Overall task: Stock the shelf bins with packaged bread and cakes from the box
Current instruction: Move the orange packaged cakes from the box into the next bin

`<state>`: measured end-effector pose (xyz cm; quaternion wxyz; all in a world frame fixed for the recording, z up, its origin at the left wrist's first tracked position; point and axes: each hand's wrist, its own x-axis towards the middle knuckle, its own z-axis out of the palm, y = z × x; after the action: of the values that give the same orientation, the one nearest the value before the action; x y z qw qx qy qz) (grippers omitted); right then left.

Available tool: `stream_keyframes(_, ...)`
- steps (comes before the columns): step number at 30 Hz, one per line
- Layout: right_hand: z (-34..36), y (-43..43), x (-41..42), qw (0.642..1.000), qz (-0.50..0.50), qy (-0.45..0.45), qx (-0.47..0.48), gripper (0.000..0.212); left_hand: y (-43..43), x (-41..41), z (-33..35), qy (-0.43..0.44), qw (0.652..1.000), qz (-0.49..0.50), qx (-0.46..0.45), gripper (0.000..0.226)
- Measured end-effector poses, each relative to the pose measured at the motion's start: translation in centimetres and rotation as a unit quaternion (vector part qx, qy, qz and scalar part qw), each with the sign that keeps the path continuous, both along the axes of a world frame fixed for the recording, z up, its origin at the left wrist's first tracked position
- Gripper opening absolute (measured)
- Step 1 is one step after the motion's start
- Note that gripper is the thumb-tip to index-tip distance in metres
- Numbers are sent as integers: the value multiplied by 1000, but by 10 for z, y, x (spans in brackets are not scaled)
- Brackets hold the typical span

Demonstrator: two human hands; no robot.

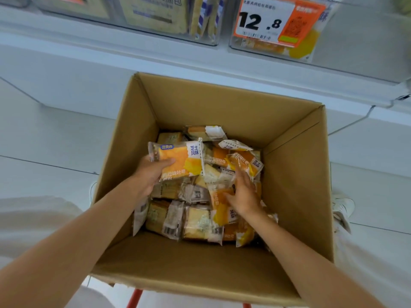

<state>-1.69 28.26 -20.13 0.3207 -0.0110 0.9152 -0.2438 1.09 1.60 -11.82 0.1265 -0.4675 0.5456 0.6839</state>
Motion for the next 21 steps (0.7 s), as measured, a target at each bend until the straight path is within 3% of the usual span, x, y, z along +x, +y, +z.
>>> stream_keyframes(3,-1,-10,-5,995,-6,-67,76,89,1,0,-1,8,1000,2,-8,34)
stream_keyframes(6,11,-26,-6,995,-21,-97,-23,68,2,-2,1,24,999,-13,-35,35)
stream_keyframes(11,66,-50,-30,988,66,4,-141,47,-1,-11,21,60,987,-106,-103,21)
stream_keyframes(14,127,-60,-58,971,105,55,-208,49,1,-20,52,128,959,-232,-103,11)
stream_keyframes(17,188,-68,-78,952,132,86,-263,53,12,-31,95,219,909,-341,-96,29)
stream_keyframes(19,219,-68,-85,946,146,112,-267,60,17,-37,118,241,904,-340,-95,30)
stream_keyframes(21,250,-60,-90,952,159,108,-238,76,20,-40,140,248,920,-296,-67,44)
